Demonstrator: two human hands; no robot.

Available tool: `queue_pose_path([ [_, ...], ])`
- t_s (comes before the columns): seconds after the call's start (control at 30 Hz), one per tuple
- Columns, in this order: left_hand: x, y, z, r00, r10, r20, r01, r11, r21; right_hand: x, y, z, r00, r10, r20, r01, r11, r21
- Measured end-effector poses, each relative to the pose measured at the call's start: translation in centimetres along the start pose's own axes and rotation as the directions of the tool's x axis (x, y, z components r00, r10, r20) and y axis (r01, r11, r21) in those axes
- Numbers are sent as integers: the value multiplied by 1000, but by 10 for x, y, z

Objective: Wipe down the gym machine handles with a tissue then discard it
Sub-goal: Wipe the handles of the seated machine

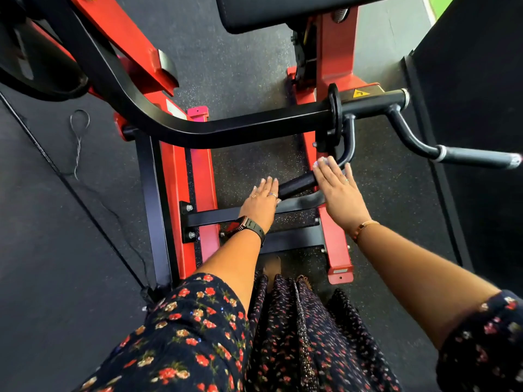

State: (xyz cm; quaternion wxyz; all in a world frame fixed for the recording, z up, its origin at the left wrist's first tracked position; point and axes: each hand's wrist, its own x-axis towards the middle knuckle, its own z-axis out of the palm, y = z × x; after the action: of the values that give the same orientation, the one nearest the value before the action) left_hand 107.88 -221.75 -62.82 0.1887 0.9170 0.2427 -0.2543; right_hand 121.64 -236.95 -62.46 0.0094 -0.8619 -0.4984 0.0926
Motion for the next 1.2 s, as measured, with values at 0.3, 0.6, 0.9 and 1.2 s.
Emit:
queue_pose_path([
  [0.3, -2, 23, 7, 985, 131, -112, -111, 980, 167, 10, 2, -4, 1000, -14, -24, 16, 998, 53],
  [0.6, 1, 16, 4, 982, 178, -64, -169, 978, 122, -3, 8, -1, 999, -18, -27, 21, 997, 80],
  [0.9, 1, 12, 0, 972, 228, -47, -224, 971, 81, -22, -40, 22, 989, 132, -61, -117, 971, 208],
  [1.2, 2, 5, -1, 967, 251, -33, -249, 966, 66, -19, -21, 19, 994, 94, -49, -89, 990, 106],
])
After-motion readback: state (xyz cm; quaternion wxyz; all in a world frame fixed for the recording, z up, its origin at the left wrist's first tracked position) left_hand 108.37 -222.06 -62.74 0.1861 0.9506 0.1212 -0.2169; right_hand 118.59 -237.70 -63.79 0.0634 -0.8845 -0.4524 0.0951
